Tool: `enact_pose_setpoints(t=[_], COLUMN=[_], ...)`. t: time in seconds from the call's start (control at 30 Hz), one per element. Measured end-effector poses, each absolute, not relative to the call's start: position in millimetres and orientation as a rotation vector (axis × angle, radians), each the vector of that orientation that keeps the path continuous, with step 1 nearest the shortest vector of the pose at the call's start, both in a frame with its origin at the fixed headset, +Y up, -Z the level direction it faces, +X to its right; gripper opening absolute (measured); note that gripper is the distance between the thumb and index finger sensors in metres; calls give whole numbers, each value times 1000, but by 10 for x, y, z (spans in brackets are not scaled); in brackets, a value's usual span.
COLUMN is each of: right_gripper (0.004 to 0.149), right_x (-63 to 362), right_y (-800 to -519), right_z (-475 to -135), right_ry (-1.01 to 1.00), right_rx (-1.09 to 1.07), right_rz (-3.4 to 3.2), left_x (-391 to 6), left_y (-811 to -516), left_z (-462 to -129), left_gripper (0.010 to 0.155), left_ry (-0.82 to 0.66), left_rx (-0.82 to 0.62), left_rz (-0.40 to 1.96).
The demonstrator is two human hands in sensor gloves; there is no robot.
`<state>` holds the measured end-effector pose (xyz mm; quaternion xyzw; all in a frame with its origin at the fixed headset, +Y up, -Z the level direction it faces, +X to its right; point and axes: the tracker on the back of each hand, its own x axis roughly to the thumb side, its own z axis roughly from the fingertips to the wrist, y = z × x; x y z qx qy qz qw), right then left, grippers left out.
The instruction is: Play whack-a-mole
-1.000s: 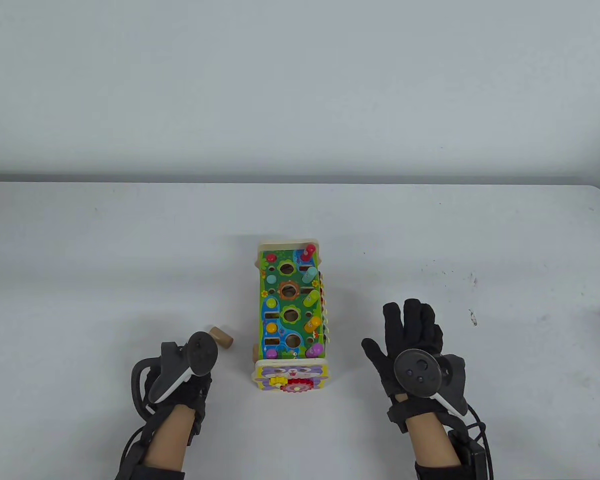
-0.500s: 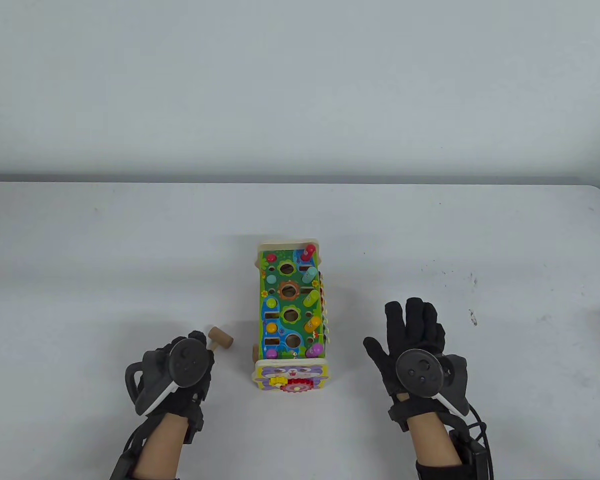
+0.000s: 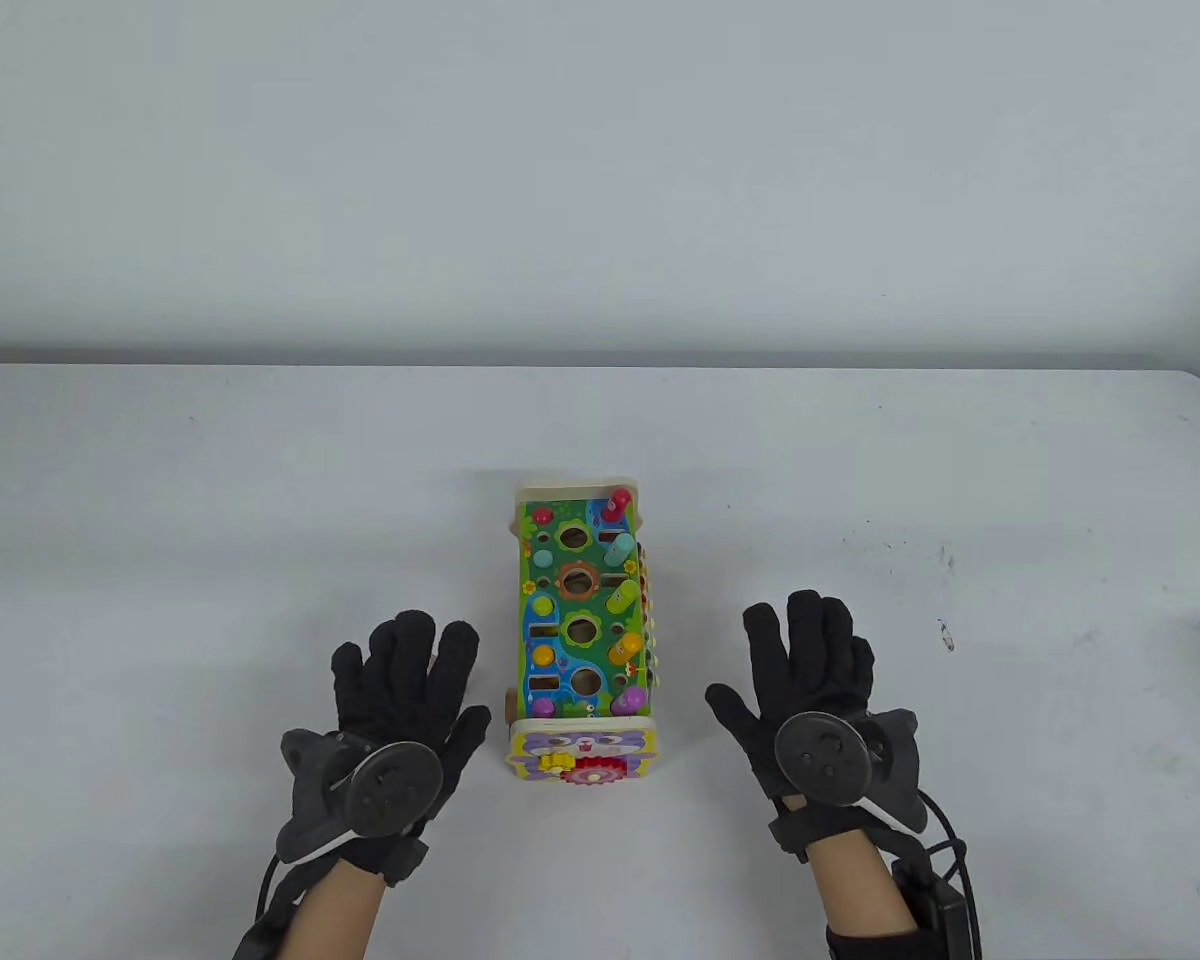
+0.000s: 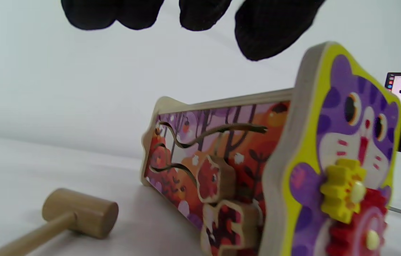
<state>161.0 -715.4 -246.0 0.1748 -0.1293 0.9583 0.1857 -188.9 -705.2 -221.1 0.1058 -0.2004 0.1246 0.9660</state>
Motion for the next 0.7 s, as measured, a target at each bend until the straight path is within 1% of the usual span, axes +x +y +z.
enact_pose_setpoints(t=[0.13,0.2,0.7], right_gripper=[75,76,75], right_x=[1590,1588,1577], right_y=[-7161,-7160,-7163], right_z=[-2460,-2460,-2459], right_ry=[-346,-338,-326], right_rx=[504,505,507], right_rz=[2708,2710,2707], left_x=[-1825,-1820,-1843], left_y=[-7108,-7126,-7127], left_z=[-2233,-2242,-2248], left_gripper=[77,78,78], left_ry=[-411,-415,-405], left_rx=[140,122,126], left_rz=[190,195,224])
